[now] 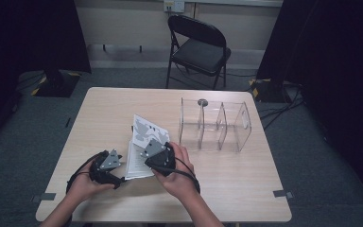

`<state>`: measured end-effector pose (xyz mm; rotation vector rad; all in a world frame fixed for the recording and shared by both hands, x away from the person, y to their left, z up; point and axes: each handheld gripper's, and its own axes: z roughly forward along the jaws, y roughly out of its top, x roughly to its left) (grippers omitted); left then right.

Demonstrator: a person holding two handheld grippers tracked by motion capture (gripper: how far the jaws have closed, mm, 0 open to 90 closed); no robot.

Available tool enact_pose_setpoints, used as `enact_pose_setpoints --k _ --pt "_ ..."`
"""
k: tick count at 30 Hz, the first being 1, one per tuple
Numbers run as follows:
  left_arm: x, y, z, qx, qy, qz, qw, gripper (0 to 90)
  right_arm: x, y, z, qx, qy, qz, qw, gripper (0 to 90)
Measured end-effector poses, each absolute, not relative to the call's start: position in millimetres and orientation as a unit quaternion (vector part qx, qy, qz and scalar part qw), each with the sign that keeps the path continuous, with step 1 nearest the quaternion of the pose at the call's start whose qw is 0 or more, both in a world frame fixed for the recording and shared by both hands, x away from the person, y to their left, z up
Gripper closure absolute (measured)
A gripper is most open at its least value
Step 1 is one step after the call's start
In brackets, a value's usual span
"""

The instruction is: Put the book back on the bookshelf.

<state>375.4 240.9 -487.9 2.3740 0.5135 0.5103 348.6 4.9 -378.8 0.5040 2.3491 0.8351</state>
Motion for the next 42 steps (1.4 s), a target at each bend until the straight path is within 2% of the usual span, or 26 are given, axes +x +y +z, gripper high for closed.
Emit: enact_pose_setpoints --k 4,8,13,16,20,25,28,32,34,37,41,42 --pt "376.7 231.7 -483.8 0.900 0.187 0.219 0.327 15.9 349.9 8.3 -373.6 0.190 0.886 0.315 0.283 59.0" --pt "374.2 221.8 -475.3 0.890 0.167 0.225 0.359 17.3 350.1 10.6 -371.4 0.186 0.891 0.306 0.280 58.7" --pt "370.6 217.5 -471.9 0.888 0.149 0.247 0.359 18.5 350.8 10.0 -369.3 0.185 0.895 0.302 0.272 58.1" --pt "364.9 215.7 -464.9 0.882 0.122 0.274 0.364 25.7 351.3 12.1 -368.0 0.178 0.899 0.296 0.267 57.4" --pt "359.4 215.7 -456.0 0.878 0.096 0.295 0.366 41.1 351.9 16.3 -364.0 0.170 0.906 0.292 0.256 56.2" --pt "358.3 217.4 -445.6 0.881 0.099 0.284 0.366 52.9 352.2 18.0 -361.9 0.153 0.912 0.294 0.244 52.8" --pt "357.6 218.6 -440.6 0.881 0.110 0.269 0.373 54.8 351.0 15.2 -361.3 0.155 0.912 0.310 0.221 48.6" --pt "357.0 219.0 -436.7 0.887 0.106 0.259 0.368 55.2 351.4 7.0 -363.6 0.153 0.901 0.342 0.217 45.8" --pt "355.4 216.4 -433.9 0.891 0.102 0.247 0.367 55.3 349.8 -1.3 -365.0 0.174 0.891 0.355 0.222 36.2" --pt "354.5 212.8 -431.6 0.895 0.097 0.246 0.360 55.6 348.3 -8.1 -363.6 0.189 0.885 0.364 0.220 36.0" --pt "355.5 214.7 -431.4 0.895 0.097 0.247 0.359 56.1 346.6 -22.5 -350.3 0.236 0.883 0.373 0.159 33.1" --pt "356.2 216.0 -431.4 0.894 0.100 0.243 0.364 56.0 346.4 -25.8 -346.5 0.232 0.884 0.369 0.167 32.0"
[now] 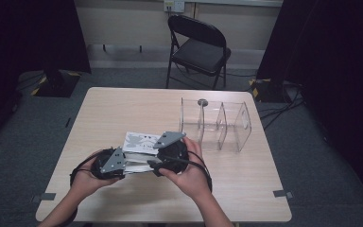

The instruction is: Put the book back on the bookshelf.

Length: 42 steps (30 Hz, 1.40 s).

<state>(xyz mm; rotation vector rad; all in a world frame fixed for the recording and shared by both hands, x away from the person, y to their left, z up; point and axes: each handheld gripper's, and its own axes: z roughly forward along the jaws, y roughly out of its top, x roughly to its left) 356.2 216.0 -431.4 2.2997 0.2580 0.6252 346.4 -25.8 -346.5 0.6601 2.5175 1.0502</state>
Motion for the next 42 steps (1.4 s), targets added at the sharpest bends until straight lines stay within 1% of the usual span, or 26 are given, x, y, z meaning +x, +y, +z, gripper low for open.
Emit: enact_pose_setpoints --k 2,3,5,9,10,11,12,16,18,21,22,24,25,27,28,29,30,35,37,38,42 --pt "356.2 215.8 -430.3 0.895 0.102 0.240 0.361 56.1 345.3 -30.7 -342.1 0.227 0.886 0.361 0.181 26.7" --pt "357.0 215.7 -429.2 0.896 0.101 0.241 0.360 56.1 345.3 -30.7 -342.1 0.227 0.886 0.361 0.181 26.7" --pt "359.3 217.6 -428.3 0.895 0.112 0.226 0.368 56.0 341.4 -41.1 -342.7 0.223 0.887 0.359 0.185 22.8" --pt "361.3 219.0 -425.3 0.897 0.112 0.221 0.365 56.2 337.0 -56.2 -350.3 0.233 0.882 0.367 0.184 21.0" --pt "361.4 219.1 -424.2 0.898 0.113 0.217 0.364 56.2 335.6 -61.6 -354.6 0.239 0.880 0.368 0.183 20.4" --pt "361.5 219.0 -423.3 0.900 0.112 0.216 0.362 56.4 334.2 -72.1 -367.7 0.248 0.879 0.364 0.182 17.1" --pt "361.7 218.6 -421.9 0.901 0.114 0.214 0.361 56.4 333.9 -75.3 -372.8 0.252 0.881 0.358 0.182 16.0" --pt "362.5 218.0 -417.3 0.906 0.115 0.208 0.351 56.9 335.7 -91.3 -401.4 0.271 0.885 0.342 0.163 16.0" --pt "362.5 218.0 -415.7 0.907 0.118 0.206 0.348 57.2 336.8 -95.2 -408.2 0.277 0.883 0.345 0.157 16.4" --pt "363.5 218.5 -412.2 0.909 0.120 0.198 0.345 58.0 340.5 -110.1 -435.4 0.311 0.877 0.337 0.144 15.6" --pt "364.0 219.4 -409.8 0.911 0.122 0.195 0.342 58.4 342.4 -113.9 -444.0 0.321 0.874 0.335 0.143 15.6" --pt "364.3 220.0 -408.5 0.912 0.125 0.195 0.340 58.6 342.9 -115.5 -448.8 0.327 0.874 0.333 0.139 15.6" --pt "364.4 220.3 -405.6 0.915 0.123 0.195 0.330 59.2 346.2 -119.6 -462.4 0.335 0.875 0.324 0.135 15.6" --pt "364.5 220.5 -405.1 0.915 0.123 0.192 0.332 59.5 346.7 -120.3 -466.3 0.337 0.874 0.323 0.132 15.6" --pt "364.6 220.8 -404.3 0.916 0.126 0.190 0.330 59.6 347.9 -121.7 -474.8 0.329 0.878 0.319 0.136 15.6" --pt "364.6 220.8 -404.3 0.916 0.126 0.190 0.330 59.6 347.9 -121.7 -474.8 0.329 0.878 0.319 0.136 15.6" --pt "365.1 220.9 -404.4 0.915 0.126 0.186 0.335 59.8 349.2 -122.9 -482.5 0.327 0.882 0.304 0.149 15.6" --pt "366.0 221.4 -398.1 0.921 0.133 0.180 0.318 60.6 351.4 -128.8 -491.8 0.340 0.872 0.326 0.134 14.0" --pt "366.8 221.0 -397.8 0.920 0.130 0.178 0.323 61.3 352.0 -129.8 -492.1 0.338 0.872 0.326 0.135 13.4" --pt "366.0 221.1 -395.0 0.923 0.133 0.180 0.314 62.0 352.1 -130.5 -492.9 0.338 0.871 0.330 0.135 13.0" --pt "365.9 223.0 -391.6 0.925 0.136 0.171 0.312 62.7 350.7 -134.3 -496.6 0.340 0.862 0.348 0.142 12.7"
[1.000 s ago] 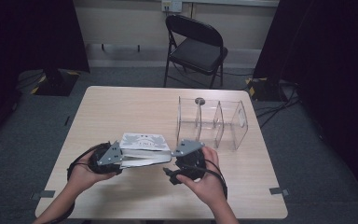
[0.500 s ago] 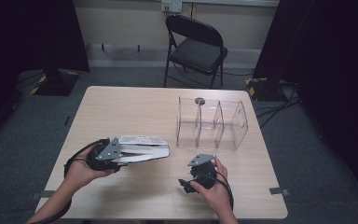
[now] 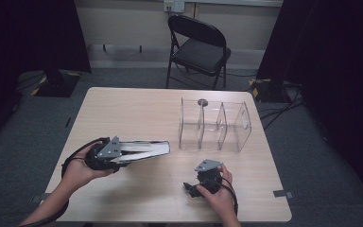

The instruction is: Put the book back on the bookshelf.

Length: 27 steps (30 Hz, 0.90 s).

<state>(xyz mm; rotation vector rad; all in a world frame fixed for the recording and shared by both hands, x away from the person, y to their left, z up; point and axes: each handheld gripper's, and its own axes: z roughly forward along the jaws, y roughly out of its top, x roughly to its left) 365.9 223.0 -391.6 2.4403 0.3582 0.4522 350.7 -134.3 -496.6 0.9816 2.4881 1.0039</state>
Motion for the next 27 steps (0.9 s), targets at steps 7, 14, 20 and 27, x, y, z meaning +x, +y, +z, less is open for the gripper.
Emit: enact_pose_setpoints --k 7,14,20,27 --pt "368.8 222.0 -386.2 0.928 0.136 0.171 0.303 65.2 350.4 -135.8 -499.0 0.339 0.856 0.361 0.148 12.7" --pt "375.3 223.5 -377.2 0.932 0.140 0.162 0.292 68.7 350.8 -136.8 -500.9 0.344 0.850 0.368 0.154 12.7" --pt "374.5 230.8 -370.9 0.932 0.143 0.149 0.298 71.9 350.8 -136.8 -501.0 0.343 0.850 0.369 0.154 12.7" --pt "375.5 235.5 -368.3 0.932 0.148 0.142 0.300 73.3 350.9 -136.9 -501.1 0.343 0.850 0.369 0.154 12.7"
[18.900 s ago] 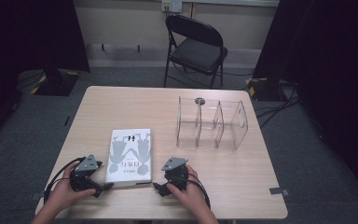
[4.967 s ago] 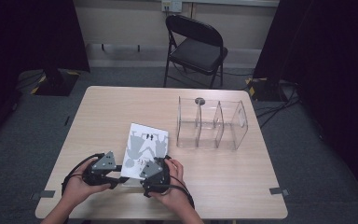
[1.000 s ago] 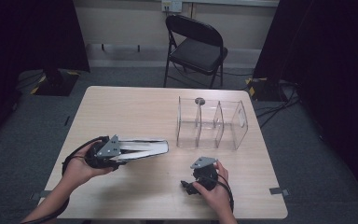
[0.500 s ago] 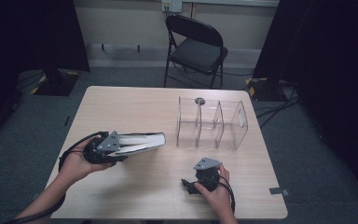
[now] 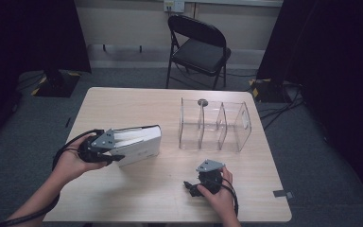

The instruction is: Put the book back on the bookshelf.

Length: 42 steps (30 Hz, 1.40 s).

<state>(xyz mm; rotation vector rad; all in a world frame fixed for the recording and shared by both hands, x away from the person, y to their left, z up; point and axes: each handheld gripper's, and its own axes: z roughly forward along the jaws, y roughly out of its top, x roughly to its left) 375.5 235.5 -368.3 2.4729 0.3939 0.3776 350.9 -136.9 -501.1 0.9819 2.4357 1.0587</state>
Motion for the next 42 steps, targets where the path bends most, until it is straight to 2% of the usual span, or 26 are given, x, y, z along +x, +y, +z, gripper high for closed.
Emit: enact_pose_setpoints --k 27,42 --pt "386.9 242.5 -364.2 0.928 0.173 0.133 0.303 73.6 350.8 -136.9 -501.1 0.343 0.850 0.370 0.154 12.7" --pt "389.5 241.5 -361.5 0.923 0.211 0.119 0.300 75.4 350.8 -136.8 -501.1 0.343 0.850 0.370 0.154 12.7"
